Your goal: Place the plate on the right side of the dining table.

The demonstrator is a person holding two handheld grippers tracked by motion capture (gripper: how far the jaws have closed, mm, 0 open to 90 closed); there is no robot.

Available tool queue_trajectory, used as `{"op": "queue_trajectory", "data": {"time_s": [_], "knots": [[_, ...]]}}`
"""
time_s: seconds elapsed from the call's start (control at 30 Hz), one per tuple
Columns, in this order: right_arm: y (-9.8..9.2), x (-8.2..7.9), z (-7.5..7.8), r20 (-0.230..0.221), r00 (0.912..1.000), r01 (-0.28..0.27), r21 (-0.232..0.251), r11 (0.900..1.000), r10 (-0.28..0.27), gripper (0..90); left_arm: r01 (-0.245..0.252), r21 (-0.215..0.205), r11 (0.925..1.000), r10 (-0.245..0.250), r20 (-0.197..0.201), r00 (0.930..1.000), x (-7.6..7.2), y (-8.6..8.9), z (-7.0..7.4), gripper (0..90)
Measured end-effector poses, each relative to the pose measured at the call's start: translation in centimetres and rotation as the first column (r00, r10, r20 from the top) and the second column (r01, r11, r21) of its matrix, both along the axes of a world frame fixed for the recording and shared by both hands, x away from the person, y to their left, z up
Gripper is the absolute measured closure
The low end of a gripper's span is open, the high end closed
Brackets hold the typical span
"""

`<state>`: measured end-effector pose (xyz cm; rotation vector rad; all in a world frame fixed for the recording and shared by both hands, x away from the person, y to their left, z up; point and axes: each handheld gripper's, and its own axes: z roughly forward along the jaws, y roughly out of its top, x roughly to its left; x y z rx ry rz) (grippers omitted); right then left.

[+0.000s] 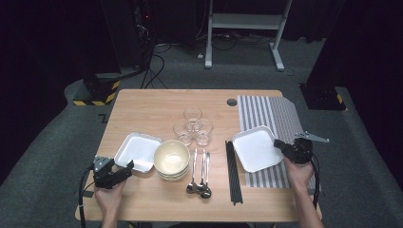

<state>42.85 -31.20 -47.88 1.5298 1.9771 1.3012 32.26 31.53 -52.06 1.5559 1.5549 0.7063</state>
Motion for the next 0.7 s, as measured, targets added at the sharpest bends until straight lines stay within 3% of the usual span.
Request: {"op": "queue_trajectory", "data": {"time_s": [0.7], "knots": [[-1.3,-0.2,-1.0,-0.016,0.9983,0.057,-0.001,0.998,-0.057,88.3,-0.001,-0.011,0.9999,0.001,-0.001,1.0,-0.5,0.3,-0.6,15.7]]}}
